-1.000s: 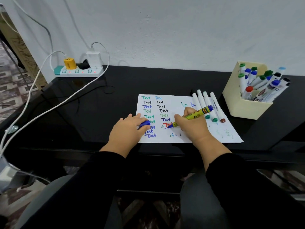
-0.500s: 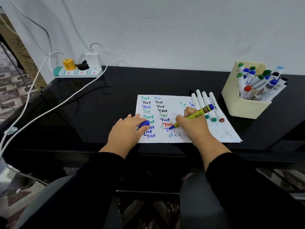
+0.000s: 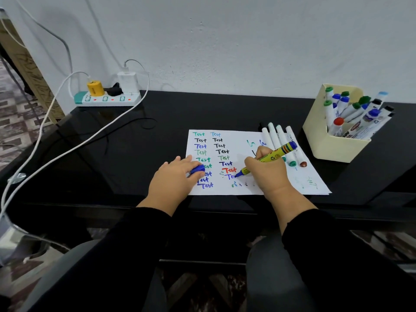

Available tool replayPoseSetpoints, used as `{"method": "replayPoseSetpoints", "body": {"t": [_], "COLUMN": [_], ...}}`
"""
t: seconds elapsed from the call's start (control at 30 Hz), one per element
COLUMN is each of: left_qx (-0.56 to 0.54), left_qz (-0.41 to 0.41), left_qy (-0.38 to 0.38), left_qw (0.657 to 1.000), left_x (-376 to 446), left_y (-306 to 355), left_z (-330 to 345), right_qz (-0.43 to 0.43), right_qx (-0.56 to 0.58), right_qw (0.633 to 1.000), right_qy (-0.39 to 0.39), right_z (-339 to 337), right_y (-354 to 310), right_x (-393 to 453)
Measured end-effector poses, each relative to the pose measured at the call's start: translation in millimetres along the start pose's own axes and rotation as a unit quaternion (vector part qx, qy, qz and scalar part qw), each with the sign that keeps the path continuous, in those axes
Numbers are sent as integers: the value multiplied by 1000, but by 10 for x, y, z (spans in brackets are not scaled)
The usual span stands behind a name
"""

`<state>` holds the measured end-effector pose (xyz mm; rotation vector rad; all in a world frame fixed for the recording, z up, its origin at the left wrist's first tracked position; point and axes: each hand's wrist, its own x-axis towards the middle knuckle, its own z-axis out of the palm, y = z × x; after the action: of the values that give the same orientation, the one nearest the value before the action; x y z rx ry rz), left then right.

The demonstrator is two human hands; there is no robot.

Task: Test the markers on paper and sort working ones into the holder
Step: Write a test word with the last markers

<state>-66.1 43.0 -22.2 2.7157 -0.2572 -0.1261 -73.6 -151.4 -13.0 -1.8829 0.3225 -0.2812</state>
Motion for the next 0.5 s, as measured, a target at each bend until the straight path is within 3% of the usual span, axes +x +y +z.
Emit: {"method": "replayPoseSetpoints", "body": {"t": [0.5], "left_qx": [-9], "left_qz": [10], "left_qy": [12], "left_qw": [1000], "left_x": [0], "left_y": [-29], "left_z": [35], "right_qz": [14], "right_qx": [10], "right_qw": [1000], "right_qy": [16], "right_z": [-19], "right_y": [-27], "right_x": [23]}}
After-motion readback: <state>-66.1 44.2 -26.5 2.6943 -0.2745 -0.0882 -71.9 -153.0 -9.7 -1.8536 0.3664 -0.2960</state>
